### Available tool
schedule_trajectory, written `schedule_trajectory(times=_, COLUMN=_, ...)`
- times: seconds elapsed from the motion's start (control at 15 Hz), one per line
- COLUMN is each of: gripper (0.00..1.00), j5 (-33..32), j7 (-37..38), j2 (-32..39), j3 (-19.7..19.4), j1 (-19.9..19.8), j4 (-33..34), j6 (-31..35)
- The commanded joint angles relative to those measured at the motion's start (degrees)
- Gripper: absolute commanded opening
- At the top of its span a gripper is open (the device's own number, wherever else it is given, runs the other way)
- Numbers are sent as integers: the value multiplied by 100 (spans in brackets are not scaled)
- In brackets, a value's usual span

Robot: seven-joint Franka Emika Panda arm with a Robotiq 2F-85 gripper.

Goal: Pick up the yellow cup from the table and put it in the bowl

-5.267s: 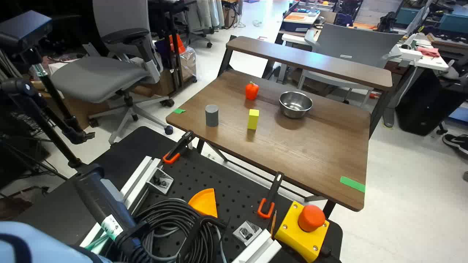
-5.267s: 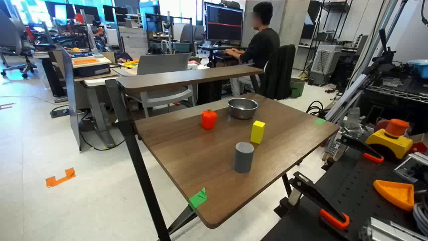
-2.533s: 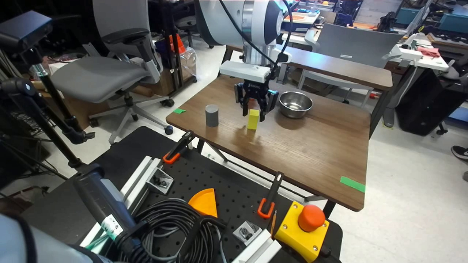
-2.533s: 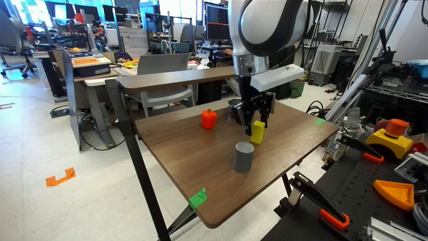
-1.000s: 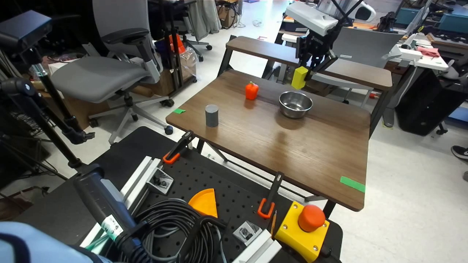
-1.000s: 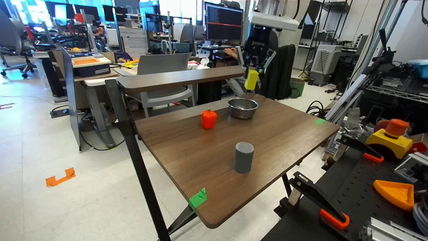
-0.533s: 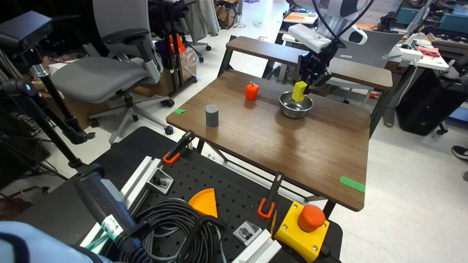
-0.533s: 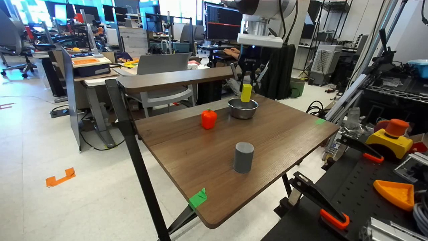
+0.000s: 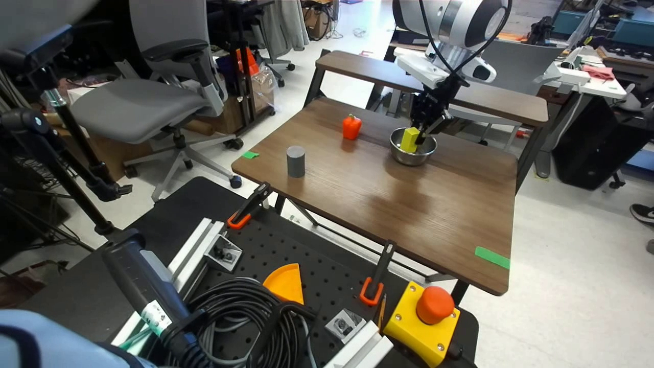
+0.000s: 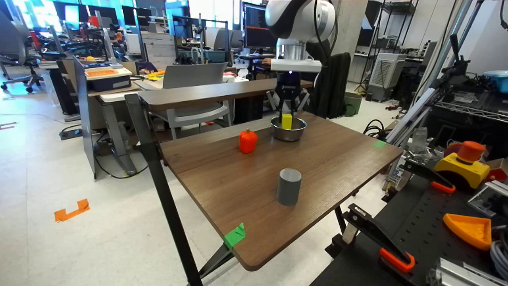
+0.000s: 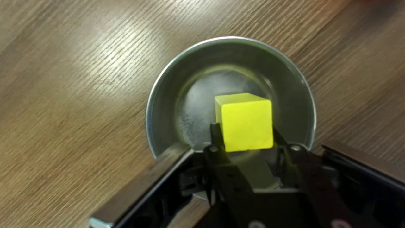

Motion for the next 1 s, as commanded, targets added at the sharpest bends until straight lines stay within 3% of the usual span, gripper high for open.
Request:
schedule_trajectory(times=0.0, gripper=9, j5=10, j7=180, j2=445, j3=-69, j1=45, j4=755, j6=-391)
schedule_trajectory(times=0.07, gripper=14, j5=8, j7=183, j2=490, j3=-64, j1=41, j4=833, j6=-412)
schedule_trajectory(times=0.13, gripper=59, j5=7, j7=169, j2=483, j3=-56, j1=39, j4=848, j6=-402)
schedule_trajectory(times=0.33, gripper=73, j5=26, j7=21, j2=237, j3=-4, j1=39, j4=612, j6=-214)
schedule_trajectory(times=0.53, gripper=96, j5=22, j7=-348, j2=-370, j3=128, j1=40, j4=-89, j6=45)
schedule_trajectory(times=0.73, gripper=100, j5=108, j7=-1190, j2=-1158, j3=371, j1=-44, j4=-933, j6=-338)
schedule_trajectory(times=0.8, gripper=100, j5=40, j7=-734, j2=-430, j3=191, j1=35, j4=-38, j6=-234)
schedule_trajectory(times=0.93, gripper=100, j5=39, j7=-772, j2=-607, j3=199, j1=52, j4=-181, j6=-260)
